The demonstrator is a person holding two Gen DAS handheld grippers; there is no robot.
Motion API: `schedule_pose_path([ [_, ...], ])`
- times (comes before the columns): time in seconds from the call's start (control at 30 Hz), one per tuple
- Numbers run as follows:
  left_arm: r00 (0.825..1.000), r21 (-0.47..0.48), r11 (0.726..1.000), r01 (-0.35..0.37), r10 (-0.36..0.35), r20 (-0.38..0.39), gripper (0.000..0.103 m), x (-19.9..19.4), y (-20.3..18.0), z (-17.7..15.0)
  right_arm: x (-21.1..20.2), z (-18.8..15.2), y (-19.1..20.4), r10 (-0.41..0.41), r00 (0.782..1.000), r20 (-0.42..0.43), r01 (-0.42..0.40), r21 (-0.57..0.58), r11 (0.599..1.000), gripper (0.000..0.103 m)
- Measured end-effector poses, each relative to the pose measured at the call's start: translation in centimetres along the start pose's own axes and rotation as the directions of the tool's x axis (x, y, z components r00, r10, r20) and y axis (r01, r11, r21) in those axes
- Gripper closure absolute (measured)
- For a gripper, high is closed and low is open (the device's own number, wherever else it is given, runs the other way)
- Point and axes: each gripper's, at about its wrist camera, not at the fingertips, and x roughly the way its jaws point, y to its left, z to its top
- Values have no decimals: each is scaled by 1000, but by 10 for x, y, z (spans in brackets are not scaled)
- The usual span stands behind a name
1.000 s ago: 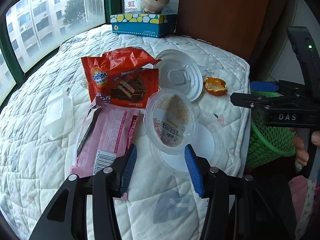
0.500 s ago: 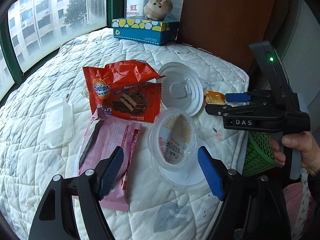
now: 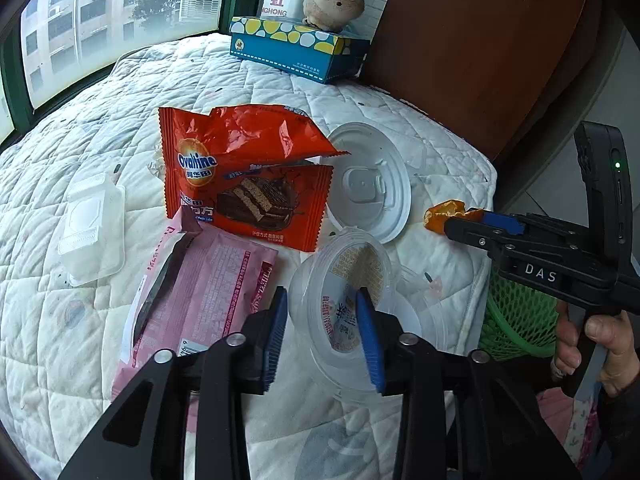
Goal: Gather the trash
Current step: 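Grasp another labeled pudding cup with the left gripper while the right grasps the orange peel, then carry the cup and peel over the green basket and release both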
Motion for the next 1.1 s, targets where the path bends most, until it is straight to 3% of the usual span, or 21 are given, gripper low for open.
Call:
schedule_pose_path([
  [0.47,997,67,997,-24,18,79,71,-42,-25,1,-47,-15,-1,33,996,81,-37,54,998,64],
  [0.73,996,132,991,16,-27,81,71,-44,-64,11,-74,-37,-29,-50,994,96,41,92,995,64],
  [1.1,996,246,966,83,-90,19,71,-19,-142,18,-106,-83,-108,-173,983,68,154,229,961,62],
])
